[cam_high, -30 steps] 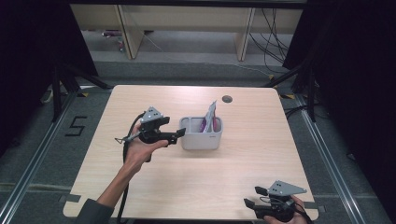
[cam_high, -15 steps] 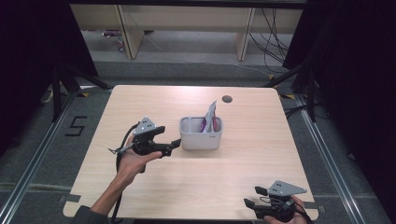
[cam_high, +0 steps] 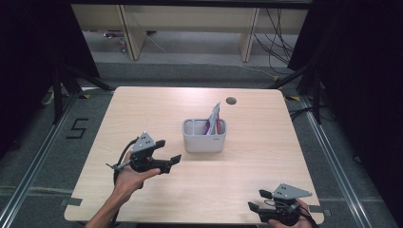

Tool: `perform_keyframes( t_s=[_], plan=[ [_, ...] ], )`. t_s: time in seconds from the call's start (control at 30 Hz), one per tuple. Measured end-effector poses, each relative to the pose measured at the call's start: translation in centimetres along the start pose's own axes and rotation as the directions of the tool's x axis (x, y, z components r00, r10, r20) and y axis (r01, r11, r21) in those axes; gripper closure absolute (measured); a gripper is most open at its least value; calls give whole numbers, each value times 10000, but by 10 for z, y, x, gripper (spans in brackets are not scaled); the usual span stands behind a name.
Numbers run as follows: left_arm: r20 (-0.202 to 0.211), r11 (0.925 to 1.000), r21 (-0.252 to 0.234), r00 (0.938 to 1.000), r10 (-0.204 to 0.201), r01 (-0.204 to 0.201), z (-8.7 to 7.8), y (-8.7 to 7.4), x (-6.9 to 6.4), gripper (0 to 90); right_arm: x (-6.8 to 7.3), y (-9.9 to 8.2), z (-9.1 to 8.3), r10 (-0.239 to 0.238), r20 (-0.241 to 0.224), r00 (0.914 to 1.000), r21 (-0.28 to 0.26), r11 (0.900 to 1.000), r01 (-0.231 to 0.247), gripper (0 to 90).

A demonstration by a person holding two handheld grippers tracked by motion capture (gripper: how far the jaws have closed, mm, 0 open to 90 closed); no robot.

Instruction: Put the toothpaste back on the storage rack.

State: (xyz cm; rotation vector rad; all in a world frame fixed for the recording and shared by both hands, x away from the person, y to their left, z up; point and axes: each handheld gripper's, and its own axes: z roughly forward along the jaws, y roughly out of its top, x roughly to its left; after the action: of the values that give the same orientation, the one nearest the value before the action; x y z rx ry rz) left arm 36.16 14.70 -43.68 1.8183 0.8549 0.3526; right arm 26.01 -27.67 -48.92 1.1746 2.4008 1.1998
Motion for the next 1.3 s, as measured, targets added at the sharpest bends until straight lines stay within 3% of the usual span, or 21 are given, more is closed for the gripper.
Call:
perform_keyframes(
  t_s=[0.2,0.3,0.57,0.63,0.83,0.9,0.93,1.1,1.23,1.3],
  plan=[
    [-121,9999,-12,9998,-139,139,-8,-18,-2,162,-1,0,0,-225,81,9997,-97,9997,226,357],
    [-41,9997,-73,9997,-253,252,-15,-30,-5,162,2,0,0,28,22,10000,-33,10000,-28,356],
    [94,9998,-55,9998,-171,172,-25,-49,-11,161,2,1,1,-38,-71,10000,-96,9999,38,355],
    [-98,10000,51,9999,-71,71,-29,-56,-13,159,2,1,1,-200,-48,9998,-120,9997,199,355],
    [-85,9995,310,10000,-40,42,-34,-72,-16,159,2,1,1,-228,-55,9997,-147,9996,228,352],
    [-111,9979,618,9998,185,-178,-34,-80,-20,159,4,1,1,4,-76,10000,-10,10000,-4,349],
    [-38,9971,732,9997,228,-225,-35,-81,-21,159,3,2,1,-260,-47,9997,-108,9996,259,347],
    [-242,9950,686,9970,738,-720,-42,-81,-27,160,4,2,0,-271,-5,9996,-148,9995,271,341],
    [-97,9916,1061,9971,759,-745,-46,-89,-33,159,2,1,2,-59,-137,9999,-239,9997,56,327],
    [-95,9880,1198,9950,992,-974,-47,-90,-34,159,2,1,3,-51,-40,10000,-251,9997,50,316]
  ],
)
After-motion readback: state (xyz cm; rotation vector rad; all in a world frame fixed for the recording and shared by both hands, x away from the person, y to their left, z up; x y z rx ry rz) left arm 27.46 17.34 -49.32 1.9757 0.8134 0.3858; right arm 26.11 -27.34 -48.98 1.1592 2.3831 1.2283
